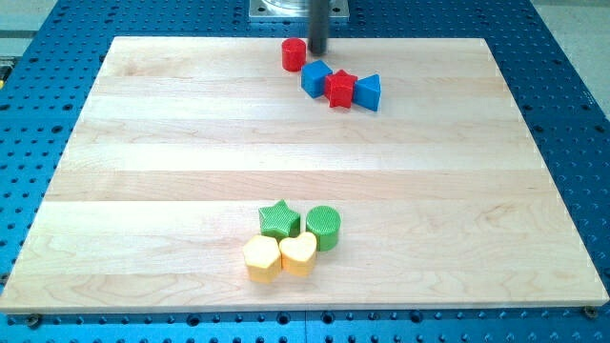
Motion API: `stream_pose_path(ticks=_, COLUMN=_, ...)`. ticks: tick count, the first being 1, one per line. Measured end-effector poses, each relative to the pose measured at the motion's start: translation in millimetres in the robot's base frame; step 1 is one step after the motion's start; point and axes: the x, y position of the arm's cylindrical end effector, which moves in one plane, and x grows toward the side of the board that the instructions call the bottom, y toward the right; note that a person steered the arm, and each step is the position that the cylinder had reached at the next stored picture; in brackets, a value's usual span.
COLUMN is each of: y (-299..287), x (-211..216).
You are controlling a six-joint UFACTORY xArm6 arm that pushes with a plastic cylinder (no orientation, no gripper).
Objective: Move the blue cube above the blue triangle
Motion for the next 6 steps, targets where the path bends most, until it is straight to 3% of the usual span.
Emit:
stream_pose_path(ticks=1, y=-70.6, x=86.8)
stream_pose_path(ticks=3, y=-15.5, x=86.3)
stream_pose_path(ticks=4, y=4.7, x=54.6)
stream_pose_path(ticks=5, y=72.0, x=53.5)
stream_pose_path(ticks=6, y=81.8, x=92.7)
